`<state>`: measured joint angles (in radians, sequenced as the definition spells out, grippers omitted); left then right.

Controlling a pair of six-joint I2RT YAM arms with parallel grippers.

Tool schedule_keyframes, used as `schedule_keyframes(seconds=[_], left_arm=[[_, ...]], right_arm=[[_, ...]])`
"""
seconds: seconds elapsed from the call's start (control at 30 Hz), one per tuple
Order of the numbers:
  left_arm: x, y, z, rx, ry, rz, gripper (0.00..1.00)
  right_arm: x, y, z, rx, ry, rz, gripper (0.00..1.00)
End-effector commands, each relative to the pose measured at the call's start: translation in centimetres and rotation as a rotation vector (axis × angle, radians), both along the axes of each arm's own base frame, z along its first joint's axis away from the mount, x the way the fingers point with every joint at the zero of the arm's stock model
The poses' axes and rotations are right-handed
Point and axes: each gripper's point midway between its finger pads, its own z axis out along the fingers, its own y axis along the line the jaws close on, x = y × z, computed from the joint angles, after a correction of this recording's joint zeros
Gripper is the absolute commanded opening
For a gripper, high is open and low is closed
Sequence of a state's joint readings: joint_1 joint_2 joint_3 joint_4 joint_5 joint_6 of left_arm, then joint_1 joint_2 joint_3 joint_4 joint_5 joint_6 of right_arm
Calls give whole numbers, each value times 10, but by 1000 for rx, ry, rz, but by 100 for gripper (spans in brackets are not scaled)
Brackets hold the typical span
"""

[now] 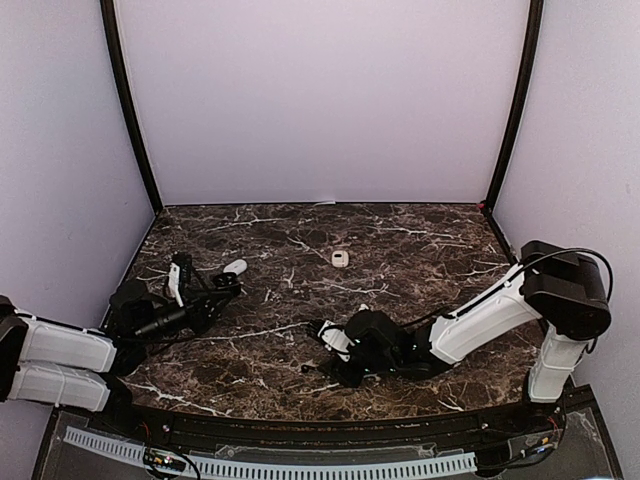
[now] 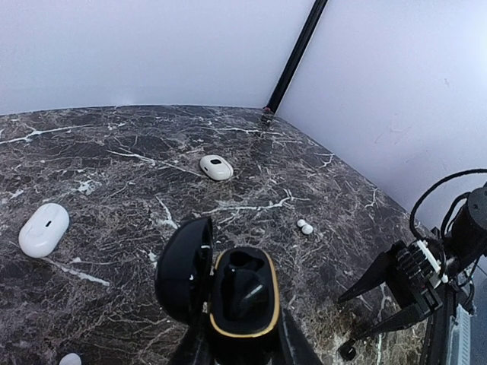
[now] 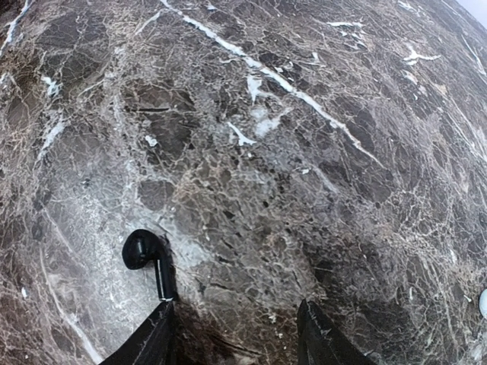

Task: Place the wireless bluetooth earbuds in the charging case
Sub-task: Move the right earbud to the center of the board.

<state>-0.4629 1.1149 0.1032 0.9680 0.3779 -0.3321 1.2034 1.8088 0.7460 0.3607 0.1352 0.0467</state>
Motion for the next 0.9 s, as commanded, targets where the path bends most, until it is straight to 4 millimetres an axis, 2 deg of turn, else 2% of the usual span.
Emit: schedule_keyframes(seconds=[0.0, 0.23, 0.5, 0.73, 0.87], left_arm=[[-7, -6, 11, 25, -113, -55, 3], [-6, -5, 9, 35, -119, -53, 3], [-9, -11, 10, 37, -128, -93, 3], [-10, -12, 10, 40, -135, -103, 4], [-11, -13, 11, 39, -138, -113, 4]], right_arm=[[11, 2, 2, 9, -9, -31, 54], [9, 6, 4, 13, -11, -6, 54], [-9, 3, 14, 24, -1, 64, 55], [-13, 9, 7, 14, -3, 75, 60], [-7, 10, 2, 5, -13, 48, 61]])
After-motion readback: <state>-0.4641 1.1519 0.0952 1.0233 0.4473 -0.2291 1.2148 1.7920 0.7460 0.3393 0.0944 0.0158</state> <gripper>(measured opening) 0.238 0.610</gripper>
